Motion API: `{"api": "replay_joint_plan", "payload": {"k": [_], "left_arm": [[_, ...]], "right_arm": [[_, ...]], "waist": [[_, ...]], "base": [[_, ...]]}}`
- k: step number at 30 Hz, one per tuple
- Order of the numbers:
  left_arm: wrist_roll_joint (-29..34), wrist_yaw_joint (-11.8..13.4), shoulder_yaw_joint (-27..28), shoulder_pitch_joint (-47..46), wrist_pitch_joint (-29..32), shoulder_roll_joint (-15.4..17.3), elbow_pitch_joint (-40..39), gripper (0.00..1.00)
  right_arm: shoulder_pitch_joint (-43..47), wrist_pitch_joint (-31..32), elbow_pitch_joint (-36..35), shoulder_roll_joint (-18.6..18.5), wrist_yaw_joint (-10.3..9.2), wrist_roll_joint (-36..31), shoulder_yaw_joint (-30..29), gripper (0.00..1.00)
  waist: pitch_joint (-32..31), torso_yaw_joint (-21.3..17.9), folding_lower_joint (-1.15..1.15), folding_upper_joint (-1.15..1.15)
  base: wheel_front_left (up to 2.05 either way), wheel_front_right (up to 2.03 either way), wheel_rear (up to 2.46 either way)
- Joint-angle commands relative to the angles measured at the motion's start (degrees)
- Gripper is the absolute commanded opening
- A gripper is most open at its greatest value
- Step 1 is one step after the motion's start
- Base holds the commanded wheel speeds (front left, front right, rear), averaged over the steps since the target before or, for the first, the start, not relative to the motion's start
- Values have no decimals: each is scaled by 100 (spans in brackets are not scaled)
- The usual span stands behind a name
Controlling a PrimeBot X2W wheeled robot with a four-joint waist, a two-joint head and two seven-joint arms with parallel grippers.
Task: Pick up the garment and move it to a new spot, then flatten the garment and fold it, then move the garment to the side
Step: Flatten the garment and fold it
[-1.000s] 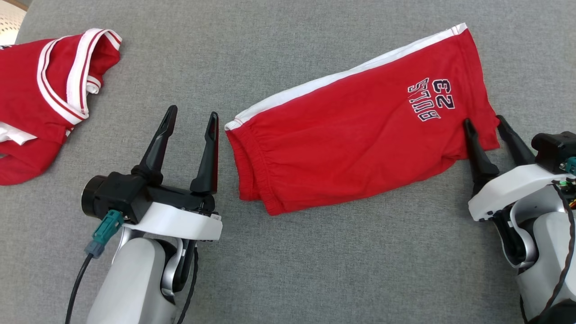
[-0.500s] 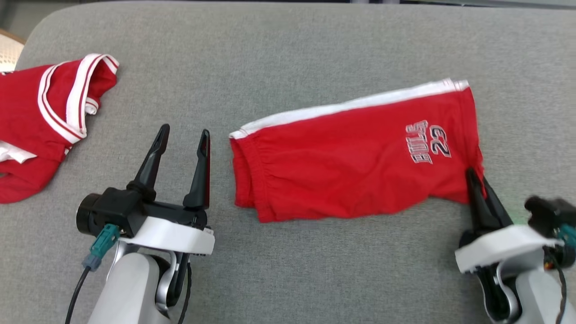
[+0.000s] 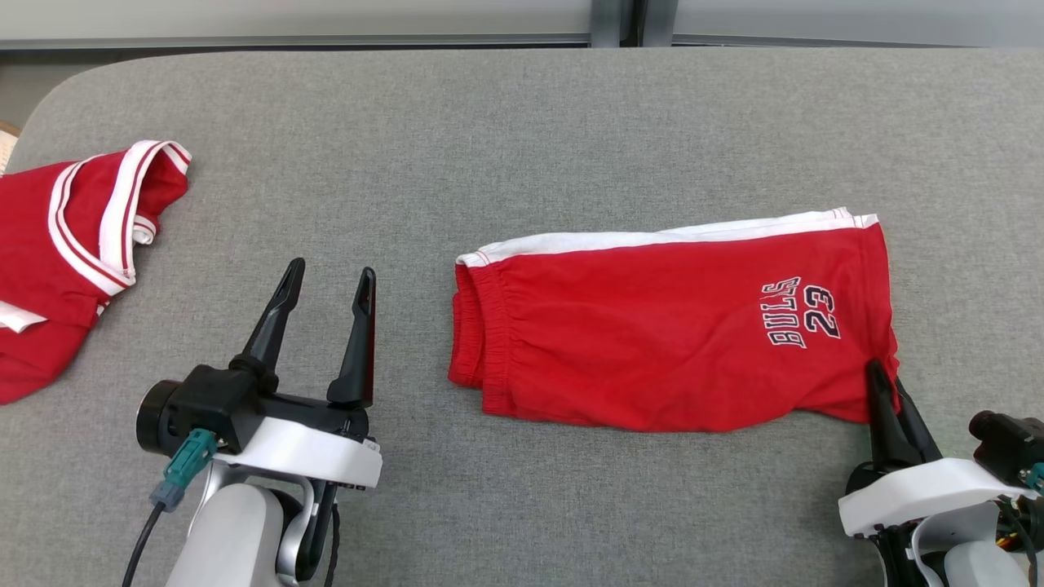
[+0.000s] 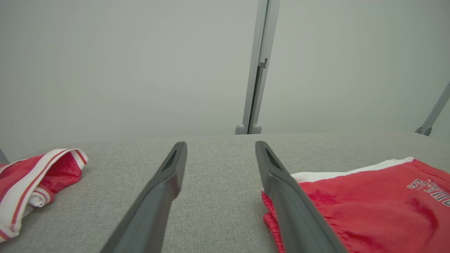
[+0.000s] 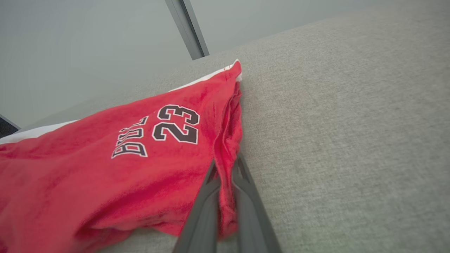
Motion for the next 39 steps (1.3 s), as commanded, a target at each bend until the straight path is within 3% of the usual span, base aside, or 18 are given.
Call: {"api": "replay_joint_plan", "payload": {"k": [1, 11, 15, 20, 29, 33, 34, 35, 36, 39], "left_arm": [[-11, 31, 13, 28, 2, 48, -2, 100], [-41, 68, -50, 47, 16, 75, 1, 100], [-67, 87, -57, 18, 22, 95, -4, 100], [-116, 78, -92, -39, 17, 64, -7, 100], [-199, 97, -132, -72, -4, -2, 43, 100], [-209, 97, -126, -104, -9, -18, 33, 100], [-212, 95, -120, -111, -11, -19, 29, 100], [-213, 92, -113, -112, -12, -20, 27, 100], [-209, 92, -106, -111, -13, -21, 27, 100], [-168, 95, -97, -140, -10, -16, 26, 100]], "right_arm": [[-23, -58, 32, -16, -2, 3, -11, 0], [-323, 29, -213, -110, -2, -10, 271, 0], [-666, 248, -734, -150, -1, -173, 816, 0], [-1222, 566, -1184, -120, -1, -133, 1922, 0], [-1522, 937, -550, 9, -1, 375, 3596, 0], [-1576, 864, -15, 56, -1, 618, 3975, 0], [-1623, 807, 102, 67, -1, 644, 4007, 7], [-1660, 752, 201, 75, -1, 673, 4053, 44], [-1694, 697, 278, 83, -1, 695, 4101, 96], [-1810, 406, 326, 92, -1, 766, 4252, 100]], "waist": [[-25, -21, 0, 0], [-118, -38, 0, 0], [-142, -12, 0, 0], [-139, 86, 0, 0], [-80, 317, 0, 0], [-14, 380, 0, 0], [4, 386, 0, 0], [17, 391, 0, 0], [33, 394, 0, 0], [65, 387, 0, 0]], "base": [[0, 0, 0], [0, 0, 0], [0, 0, 0], [0, 0, 0], [0, 0, 0], [0, 0, 0], [0, 0, 0], [0, 0, 0], [0, 0, 0], [0, 0, 0]]}}
